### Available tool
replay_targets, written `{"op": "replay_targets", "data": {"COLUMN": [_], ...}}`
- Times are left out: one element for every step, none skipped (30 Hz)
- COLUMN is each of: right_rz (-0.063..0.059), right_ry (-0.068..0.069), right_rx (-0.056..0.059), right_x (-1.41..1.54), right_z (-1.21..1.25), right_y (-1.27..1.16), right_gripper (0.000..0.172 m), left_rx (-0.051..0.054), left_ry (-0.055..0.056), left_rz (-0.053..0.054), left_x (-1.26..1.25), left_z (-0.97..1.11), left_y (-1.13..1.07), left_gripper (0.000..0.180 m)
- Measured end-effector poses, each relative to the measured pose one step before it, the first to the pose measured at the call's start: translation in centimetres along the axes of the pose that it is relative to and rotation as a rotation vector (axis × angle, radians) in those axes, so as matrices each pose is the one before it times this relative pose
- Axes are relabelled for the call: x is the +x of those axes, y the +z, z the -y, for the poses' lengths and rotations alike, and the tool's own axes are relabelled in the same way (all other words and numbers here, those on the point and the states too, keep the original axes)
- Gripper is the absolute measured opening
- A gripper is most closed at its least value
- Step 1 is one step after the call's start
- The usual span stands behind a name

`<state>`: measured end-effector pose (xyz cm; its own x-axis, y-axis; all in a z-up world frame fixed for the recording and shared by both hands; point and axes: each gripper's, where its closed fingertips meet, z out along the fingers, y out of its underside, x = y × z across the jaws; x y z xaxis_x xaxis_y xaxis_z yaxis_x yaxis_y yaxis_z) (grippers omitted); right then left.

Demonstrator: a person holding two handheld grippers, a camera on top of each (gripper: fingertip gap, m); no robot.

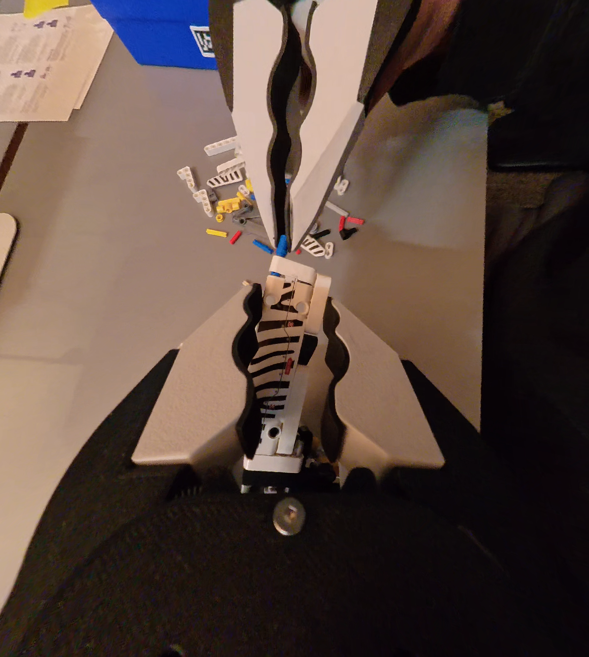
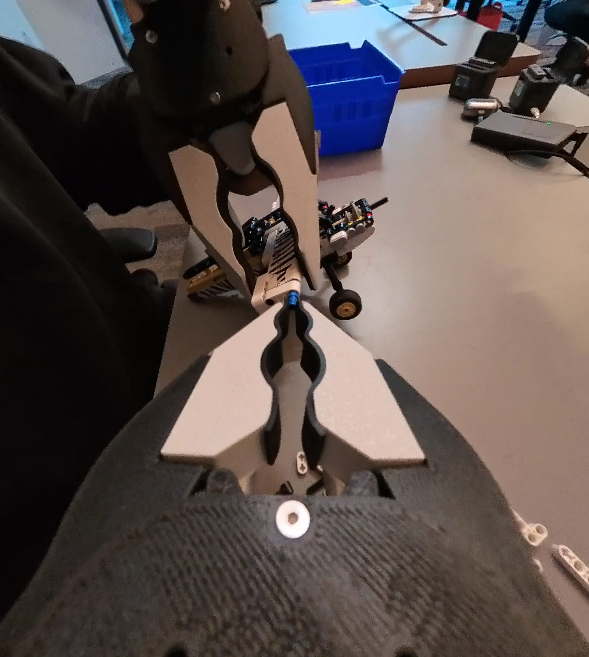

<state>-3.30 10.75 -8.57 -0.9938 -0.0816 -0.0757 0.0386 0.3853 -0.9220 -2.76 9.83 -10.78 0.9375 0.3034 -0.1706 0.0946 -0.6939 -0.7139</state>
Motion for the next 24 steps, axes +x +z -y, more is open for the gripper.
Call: {"op": "replay_targets", "data": {"right_rz": [0.0113, 0.0121, 0.0105, 0.0061, -0.0036, -0.0065, -0.0122, -0.0111, -0.005, -0.0435, -0.0714, -0.0302, -0.0088, -0.0145, -0.0132, -0.0191, -0.0246, -0.0183, -0.0198, -0.0015, 0.0201, 0.0429, 0.0425, 0.0364], "right_ry": [-0.0037, 0.0056, 0.0043, 0.0017, -0.0097, -0.0162, -0.022, -0.0213, -0.0114, -0.013, 0.0054, 0.0458, 0.0514, 0.0291, 0.0067, -0.0097, -0.026, -0.0348, -0.0292, -0.0221, -0.0169, -0.0096, 0.0044, 0.0087], "right_rx": [-0.0061, -0.0006, -0.0009, -0.0044, -0.0069, -0.0154, -0.0193, -0.019, -0.0176, -0.036, -0.0248, 0.034, 0.0626, 0.0379, 0.0155, 0.0133, 0.0159, 0.0143, 0.0159, 0.0242, 0.0217, 0.0209, 0.0246, 0.0173], "right_x": [-0.161, -0.102, -0.076, -0.067, -0.029, -0.075, -0.077, -0.123, -0.174, 0.546, 1.335, 1.017, 0.531, 0.271, -0.024, -0.103, -0.141, -0.313, -0.346, -0.616, -0.861, -1.018, -0.73, -0.401], "right_z": [-0.005, -0.015, -0.074, -0.121, -0.129, -0.189, -0.183, -0.158, -0.162, -0.655, -0.988, -0.503, 0.087, 0.095, 0.008, 0.092, 0.124, 0.071, 0.067, 0.2, 0.225, 0.315, 0.417, 0.315], "right_y": [-0.107, -0.122, -0.101, -0.052, -0.038, -0.019, -0.059, -0.109, -0.17, -0.672, -1.513, -1.895, -1.605, -0.859, -0.116, 0.372, 0.666, 0.863, 0.98, 1.037, 0.996, 0.877, 0.743, 0.623], "right_gripper": [0.002, 0.001, 0.001, 0.001, 0.001, 0.001, 0.001, 0.001, 0.0, 0.0, 0.0, 0.0, 0.0, 0.0, 0.0, 0.0, 0.0, 0.0, 0.006, 0.021, 0.026, 0.025, 0.026, 0.023], "left_rx": [0.0012, 0.0018, 0.0007, -0.0028, -0.0053, -0.0029, -0.0039, -0.0026, -0.0008, -0.0053, -0.0414, -0.01, 0.0345, 0.0009, 0.0127, -0.0078, -0.0138, -0.0111, -0.0015, -0.0011, -0.0042, -0.0056, -0.0093, -0.0112], "left_ry": [0.0055, 0.0032, 0.0023, 0.0032, 0.0048, 0.0038, 0.0029, 0.001, 0.0011, 0.0031, 0.0084, -0.0136, -0.0413, -0.0389, -0.0022, 0.0092, 0.0158, 0.0095, 0.0044, 0.0015, 0.004, 0.0054, 0.0101, 0.0131], "left_rz": [-0.0083, -0.0049, -0.0019, -0.0037, -0.0009, -0.003, -0.007, -0.0022, -0.0077, -0.0035, 0.0411, 0.0401, -0.013, -0.0161, 0.0012, 0.0055, 0.0074, 0.0009, -0.0083, -0.01, -0.0102, -0.0072, -0.0041, -0.0007], "left_x": [0.159, 0.124, 0.079, 0.097, 0.043, 0.059, 0.121, 0.069, 0.187, 0.131, -0.758, -1.112, -0.543, -0.35, -0.223, -0.11, -0.068, 0.026, 0.149, 0.174, 0.235, 0.234, 0.226, 0.207], "left_z": [0.078, 0.103, 0.068, 0.021, -0.041, -0.035, -0.068, -0.008, 0.042, -0.082, -0.852, -0.784, -0.216, -0.327, 0.25, 0.21, 0.086, 0.005, 0.035, -0.013, -0.069, -0.043, -0.047, -0.056], "left_y": [-0.05, 0.002, 0.035, 0.07, 0.083, 0.077, 0.107, 0.086, 0.055, -0.04, -0.494, -0.908, -0.937, -0.597, -0.252, 0.148, 0.406, 0.506, 0.448, 0.375, 0.28, 0.191, 0.109, 0.055], "left_gripper": [0.035, 0.035, 0.035, 0.035, 0.036, 0.035, 0.035, 0.035, 0.035, 0.034, 0.035, 0.034, 0.032, 0.033, 0.033, 0.032, 0.033, 0.033, 0.033, 0.032, 0.032, 0.032, 0.032, 0.032]}}
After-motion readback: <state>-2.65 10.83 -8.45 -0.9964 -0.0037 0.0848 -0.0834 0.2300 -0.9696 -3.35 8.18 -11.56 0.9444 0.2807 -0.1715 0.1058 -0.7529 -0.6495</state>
